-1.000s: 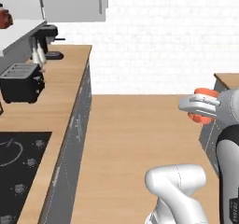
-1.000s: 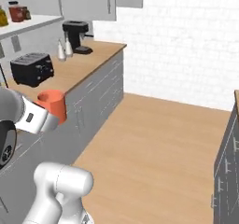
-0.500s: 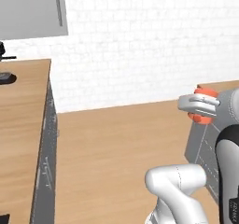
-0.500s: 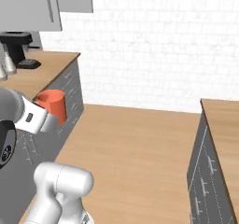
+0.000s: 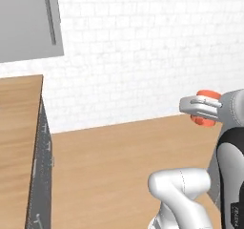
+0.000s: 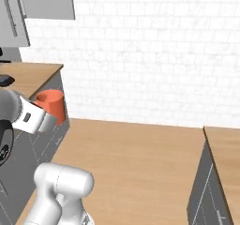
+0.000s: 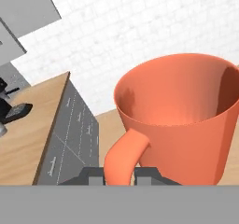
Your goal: Gather all objects into one cabinet and sort the glasses and bowls to opposite sides.
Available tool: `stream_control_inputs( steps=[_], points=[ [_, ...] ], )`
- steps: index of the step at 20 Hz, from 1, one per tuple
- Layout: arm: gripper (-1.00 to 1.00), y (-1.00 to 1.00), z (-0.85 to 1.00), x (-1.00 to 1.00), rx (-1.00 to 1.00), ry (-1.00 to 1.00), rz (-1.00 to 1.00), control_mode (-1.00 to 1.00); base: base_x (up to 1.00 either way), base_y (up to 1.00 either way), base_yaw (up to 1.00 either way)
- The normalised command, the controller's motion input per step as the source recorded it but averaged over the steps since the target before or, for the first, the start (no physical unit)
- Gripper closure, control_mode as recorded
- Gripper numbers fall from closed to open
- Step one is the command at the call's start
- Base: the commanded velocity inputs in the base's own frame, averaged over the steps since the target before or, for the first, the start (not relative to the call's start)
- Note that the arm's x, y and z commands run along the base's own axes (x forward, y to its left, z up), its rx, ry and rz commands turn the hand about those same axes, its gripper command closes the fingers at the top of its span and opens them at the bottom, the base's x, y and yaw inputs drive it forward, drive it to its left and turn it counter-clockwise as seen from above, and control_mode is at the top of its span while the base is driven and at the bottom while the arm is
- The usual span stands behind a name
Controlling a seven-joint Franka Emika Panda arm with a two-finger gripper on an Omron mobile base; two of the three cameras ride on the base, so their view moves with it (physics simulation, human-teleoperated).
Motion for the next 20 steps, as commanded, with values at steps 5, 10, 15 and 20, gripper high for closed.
stream_control_inputs(
  steps=[5, 10, 15, 20],
  points=[
    [1.00, 0.00, 0.00, 0.00, 0.00, 0.00, 0.00, 1.00, 1.00, -0.54, -0.07],
    [1.00, 0.00, 0.00, 0.00, 0.00, 0.00, 0.00, 1.00, 1.00, -0.01, -0.02],
    [1.00, 0.00, 0.00, 0.00, 0.00, 0.00, 0.00, 1.00, 1.00, 0.00, 0.00],
    [1.00, 0.00, 0.00, 0.00, 0.00, 0.00, 0.00, 1.00, 1.00, 0.00, 0.06]
  ],
)
